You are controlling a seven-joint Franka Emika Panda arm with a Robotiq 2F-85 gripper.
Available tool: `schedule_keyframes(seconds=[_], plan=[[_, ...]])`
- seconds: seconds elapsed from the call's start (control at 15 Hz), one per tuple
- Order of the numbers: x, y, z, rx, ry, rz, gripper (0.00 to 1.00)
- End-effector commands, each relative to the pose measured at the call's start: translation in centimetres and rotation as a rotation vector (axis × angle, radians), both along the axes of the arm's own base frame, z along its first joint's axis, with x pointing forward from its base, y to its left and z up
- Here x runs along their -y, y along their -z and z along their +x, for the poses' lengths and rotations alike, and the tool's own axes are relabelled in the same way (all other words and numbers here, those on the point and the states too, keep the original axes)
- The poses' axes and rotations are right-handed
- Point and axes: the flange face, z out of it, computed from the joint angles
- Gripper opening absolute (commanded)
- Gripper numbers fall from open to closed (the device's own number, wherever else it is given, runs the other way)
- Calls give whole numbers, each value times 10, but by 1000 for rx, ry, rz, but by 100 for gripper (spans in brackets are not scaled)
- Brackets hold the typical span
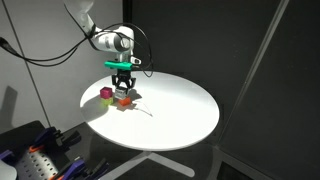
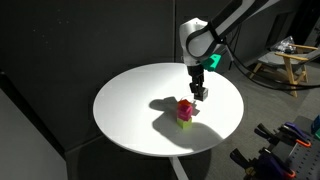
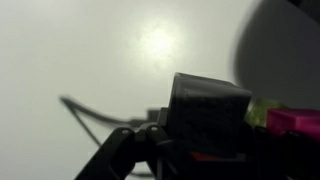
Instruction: Put the grey block on top of the orange block
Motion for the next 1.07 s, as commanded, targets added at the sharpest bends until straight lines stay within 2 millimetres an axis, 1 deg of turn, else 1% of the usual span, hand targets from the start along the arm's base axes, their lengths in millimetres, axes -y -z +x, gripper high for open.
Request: schedule_keyframes(seconds=[0.0,0.47,0.8,0.87,1.0], plan=[[-3,0,7,19,-39,-6,31],[-6,7,7,25,-47,-3,31],[-6,7,7,22,-57,0,31],[-7,10,1,11,-25,6,56],[-7,10,1,11,-29,7,56]])
